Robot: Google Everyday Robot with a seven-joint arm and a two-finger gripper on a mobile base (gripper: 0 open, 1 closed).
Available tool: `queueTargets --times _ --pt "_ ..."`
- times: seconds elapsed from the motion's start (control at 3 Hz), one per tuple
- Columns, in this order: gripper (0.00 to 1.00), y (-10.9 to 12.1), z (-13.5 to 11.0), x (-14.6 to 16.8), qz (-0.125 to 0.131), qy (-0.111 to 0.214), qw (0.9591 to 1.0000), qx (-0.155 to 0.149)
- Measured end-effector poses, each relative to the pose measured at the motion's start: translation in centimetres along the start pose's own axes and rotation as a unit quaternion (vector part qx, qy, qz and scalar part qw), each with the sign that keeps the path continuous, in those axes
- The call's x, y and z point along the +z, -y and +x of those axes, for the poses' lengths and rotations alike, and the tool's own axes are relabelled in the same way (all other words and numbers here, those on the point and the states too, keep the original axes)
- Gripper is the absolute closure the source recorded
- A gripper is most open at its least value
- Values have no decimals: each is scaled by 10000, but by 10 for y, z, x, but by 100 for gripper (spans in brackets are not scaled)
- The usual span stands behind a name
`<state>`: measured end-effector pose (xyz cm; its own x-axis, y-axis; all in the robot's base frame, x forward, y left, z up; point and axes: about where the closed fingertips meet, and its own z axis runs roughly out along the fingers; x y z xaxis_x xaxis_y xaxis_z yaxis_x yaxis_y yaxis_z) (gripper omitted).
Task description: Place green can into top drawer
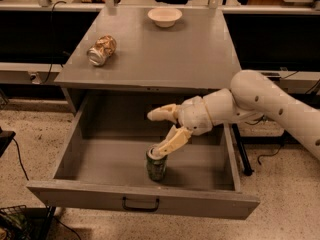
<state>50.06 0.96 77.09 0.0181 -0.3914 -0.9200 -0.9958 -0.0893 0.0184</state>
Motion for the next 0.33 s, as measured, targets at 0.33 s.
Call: queueTargets --times 0.33 --pt "1 0 -1 1 -21 3 10000 -13"
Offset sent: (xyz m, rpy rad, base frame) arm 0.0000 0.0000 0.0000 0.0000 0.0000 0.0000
